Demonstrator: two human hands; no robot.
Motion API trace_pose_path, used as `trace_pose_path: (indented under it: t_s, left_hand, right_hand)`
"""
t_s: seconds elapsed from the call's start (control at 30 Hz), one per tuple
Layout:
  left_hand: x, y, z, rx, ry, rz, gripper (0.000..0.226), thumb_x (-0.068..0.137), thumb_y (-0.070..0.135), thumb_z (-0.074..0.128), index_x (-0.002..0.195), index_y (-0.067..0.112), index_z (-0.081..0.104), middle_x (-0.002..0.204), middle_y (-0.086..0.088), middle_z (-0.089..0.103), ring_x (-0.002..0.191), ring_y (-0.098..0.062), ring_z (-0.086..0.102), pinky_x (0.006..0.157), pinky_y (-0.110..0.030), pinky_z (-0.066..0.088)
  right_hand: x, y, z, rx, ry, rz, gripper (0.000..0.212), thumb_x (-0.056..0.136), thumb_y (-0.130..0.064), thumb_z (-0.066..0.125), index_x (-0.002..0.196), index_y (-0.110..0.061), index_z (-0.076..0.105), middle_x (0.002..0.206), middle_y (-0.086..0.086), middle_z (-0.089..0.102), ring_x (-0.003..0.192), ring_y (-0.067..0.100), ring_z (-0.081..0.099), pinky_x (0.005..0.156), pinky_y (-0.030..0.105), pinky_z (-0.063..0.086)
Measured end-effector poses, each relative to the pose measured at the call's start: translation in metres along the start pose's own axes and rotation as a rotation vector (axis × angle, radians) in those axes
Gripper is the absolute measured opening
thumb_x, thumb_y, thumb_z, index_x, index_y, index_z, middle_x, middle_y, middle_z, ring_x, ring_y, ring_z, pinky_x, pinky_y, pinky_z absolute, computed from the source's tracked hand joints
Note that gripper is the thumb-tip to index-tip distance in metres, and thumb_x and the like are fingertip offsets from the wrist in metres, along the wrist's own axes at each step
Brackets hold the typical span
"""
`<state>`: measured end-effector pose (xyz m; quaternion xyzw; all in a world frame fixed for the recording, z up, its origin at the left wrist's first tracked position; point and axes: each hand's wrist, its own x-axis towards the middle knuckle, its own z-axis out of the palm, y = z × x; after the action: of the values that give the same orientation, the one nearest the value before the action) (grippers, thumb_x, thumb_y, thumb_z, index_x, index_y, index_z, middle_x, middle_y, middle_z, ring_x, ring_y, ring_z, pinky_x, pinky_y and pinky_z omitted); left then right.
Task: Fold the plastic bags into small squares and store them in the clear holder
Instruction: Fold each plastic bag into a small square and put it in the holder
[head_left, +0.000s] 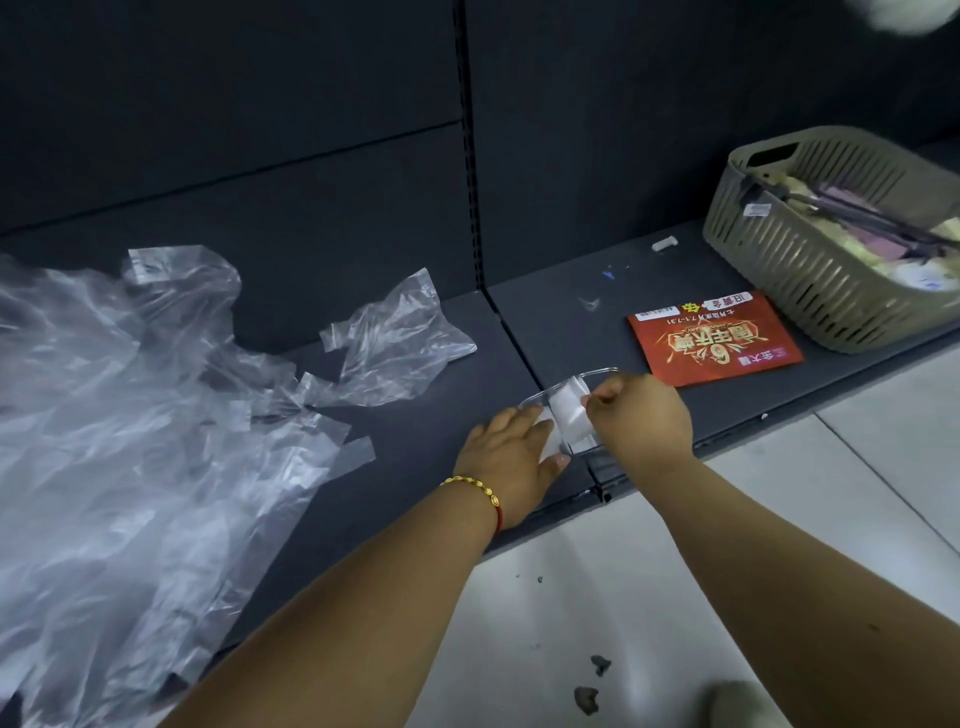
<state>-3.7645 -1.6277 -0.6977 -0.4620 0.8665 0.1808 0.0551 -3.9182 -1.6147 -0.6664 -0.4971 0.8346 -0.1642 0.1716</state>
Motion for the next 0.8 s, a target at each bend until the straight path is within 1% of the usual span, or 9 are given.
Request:
trace_pose_path:
  t_s: [0.1,0.17,0.27,0.33,0.4,0.5,0.63,0.73,0.8]
  left_hand:
    - [0.007,-0.003,0.005,0.077,-0.001,0.032,0.053,0.102,0.05,0.03,0.145,0.022,0.041,0.162,0.006,0.015,0.148,-0.016,0.005,0.119,-0.035,0.003]
    - [0.008,-0.004,0.008,0.105,0.021,0.055,0.055,0.102,0.052,0.029,0.143,0.02,0.045,0.159,0.005,0.025,0.148,-0.017,0.008,0.119,-0.034,-0.003]
    - [0.005,-0.008,0.01,0.111,0.06,0.065,0.055,0.102,0.051,0.028,0.141,0.018,0.047,0.145,0.004,0.044,0.143,-0.018,0.019,0.121,-0.035,-0.001]
    - [0.002,-0.012,0.012,0.098,0.073,0.065,0.053,0.102,0.049,0.027,0.141,0.019,0.047,0.141,0.005,0.047,0.14,-0.018,0.023,0.121,-0.036,-0.001]
    - [0.001,-0.016,0.015,0.066,0.082,0.075,0.05,0.103,0.046,0.028,0.142,0.021,0.046,0.144,0.007,0.045,0.14,-0.018,0.023,0.121,-0.035,-0.003]
    - [-0.002,-0.019,0.02,-0.069,0.121,0.096,0.046,0.104,0.037,0.034,0.144,0.018,0.046,0.152,0.004,0.038,0.143,-0.017,0.022,0.119,-0.026,-0.006]
    - [-0.012,-0.024,0.023,-0.184,0.187,0.07,0.047,0.103,0.033,0.033,0.144,0.012,0.045,0.157,-0.004,0.033,0.145,-0.019,0.026,0.116,-0.019,-0.004]
    - [-0.016,-0.025,0.027,-0.139,0.146,0.081,0.051,0.105,0.036,0.03,0.151,0.014,0.033,0.161,-0.002,0.024,0.148,-0.015,0.017,0.114,-0.017,-0.008]
    - [-0.016,-0.025,0.031,-0.147,0.118,0.072,0.053,0.106,0.037,0.029,0.154,0.015,0.024,0.163,0.0,0.016,0.15,-0.014,0.01,0.114,-0.017,-0.009]
  right_hand:
    - [0.001,0.003,0.005,-0.017,0.041,-0.033,0.03,0.094,-0.021,0.055,0.068,-0.006,0.062,0.062,0.007,0.057,0.056,0.022,0.049,0.05,0.023,0.035]
    - [0.001,0.004,0.007,-0.016,0.057,-0.068,0.034,0.094,-0.021,0.055,0.062,-0.008,0.058,0.059,0.005,0.053,0.054,0.021,0.046,0.048,0.023,0.03]
    - [0.003,0.0,0.014,-0.039,0.057,-0.128,0.038,0.095,-0.023,0.054,0.057,-0.015,0.054,0.057,0.001,0.049,0.053,0.02,0.047,0.047,0.023,0.024]
    - [0.005,-0.003,0.02,-0.081,0.041,-0.163,0.039,0.096,-0.024,0.052,0.058,-0.016,0.055,0.057,0.002,0.05,0.052,0.019,0.046,0.047,0.023,0.026]
    - [0.005,-0.007,0.025,-0.152,0.022,-0.186,0.035,0.096,-0.022,0.049,0.065,-0.013,0.062,0.061,0.006,0.057,0.053,0.02,0.048,0.051,0.023,0.033]
    - [0.003,-0.01,0.034,-0.252,0.036,-0.217,0.031,0.094,-0.02,0.045,0.068,-0.015,0.059,0.063,0.002,0.053,0.06,0.021,0.051,0.063,0.027,0.041]
    - [0.005,-0.012,0.047,-0.266,0.044,-0.186,0.028,0.095,-0.024,0.047,0.071,-0.019,0.059,0.066,-0.002,0.053,0.065,0.019,0.05,0.068,0.028,0.033]
    - [0.005,-0.011,0.056,-0.226,0.031,-0.145,0.028,0.098,-0.029,0.047,0.073,-0.021,0.058,0.073,0.0,0.057,0.073,0.02,0.05,0.072,0.028,0.029]
    - [0.003,-0.01,0.063,-0.203,0.078,-0.123,0.026,0.097,-0.03,0.05,0.079,-0.02,0.066,0.087,0.002,0.064,0.089,0.022,0.055,0.077,0.03,0.03]
